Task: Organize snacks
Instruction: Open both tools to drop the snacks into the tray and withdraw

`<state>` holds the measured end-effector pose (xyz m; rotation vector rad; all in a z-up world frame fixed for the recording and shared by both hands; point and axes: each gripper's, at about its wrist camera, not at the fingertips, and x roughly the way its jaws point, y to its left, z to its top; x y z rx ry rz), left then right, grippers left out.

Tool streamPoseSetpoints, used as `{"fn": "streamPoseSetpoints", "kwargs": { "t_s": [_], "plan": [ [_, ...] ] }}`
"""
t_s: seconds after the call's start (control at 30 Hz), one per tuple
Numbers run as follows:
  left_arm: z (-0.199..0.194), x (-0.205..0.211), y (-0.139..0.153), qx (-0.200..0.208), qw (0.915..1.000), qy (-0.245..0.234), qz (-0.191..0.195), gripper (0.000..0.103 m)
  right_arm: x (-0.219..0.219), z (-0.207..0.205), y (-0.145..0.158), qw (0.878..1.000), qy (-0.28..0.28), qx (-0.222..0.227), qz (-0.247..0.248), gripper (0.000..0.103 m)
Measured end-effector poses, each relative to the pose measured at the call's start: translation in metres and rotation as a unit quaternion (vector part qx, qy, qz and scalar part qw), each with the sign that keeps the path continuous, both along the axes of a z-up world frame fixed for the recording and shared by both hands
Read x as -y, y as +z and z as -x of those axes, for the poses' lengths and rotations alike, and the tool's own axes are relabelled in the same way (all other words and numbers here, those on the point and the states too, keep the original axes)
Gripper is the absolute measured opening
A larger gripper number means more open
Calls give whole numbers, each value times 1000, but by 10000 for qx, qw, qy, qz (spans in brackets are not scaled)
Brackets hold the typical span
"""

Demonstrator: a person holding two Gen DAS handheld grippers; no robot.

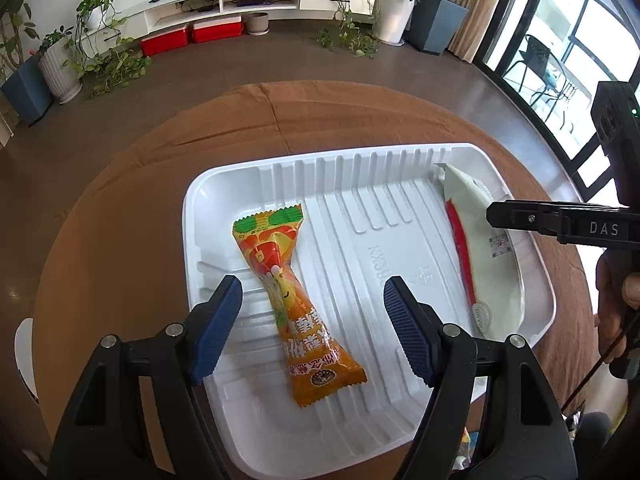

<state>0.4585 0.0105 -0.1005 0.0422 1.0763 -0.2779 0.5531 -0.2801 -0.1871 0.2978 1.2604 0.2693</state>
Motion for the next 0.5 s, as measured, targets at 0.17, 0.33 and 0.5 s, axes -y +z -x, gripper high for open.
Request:
{"fn": "streamPoseSetpoints", "kwargs": {
  "t_s": [0.17,0.33,0.5],
  "plan": [
    [31,-23,39,288,9992,24,272,79,18,27,41,9989,-108,392,-245,70],
    [82,-49,67,565,9953,59,782,96,45,76,81,9895,-384,914,-1049,87],
    [155,-74,79,946,9897,260,1041,103,63,145,97,9771,-639,1202,-1635,92]
  ]
}}
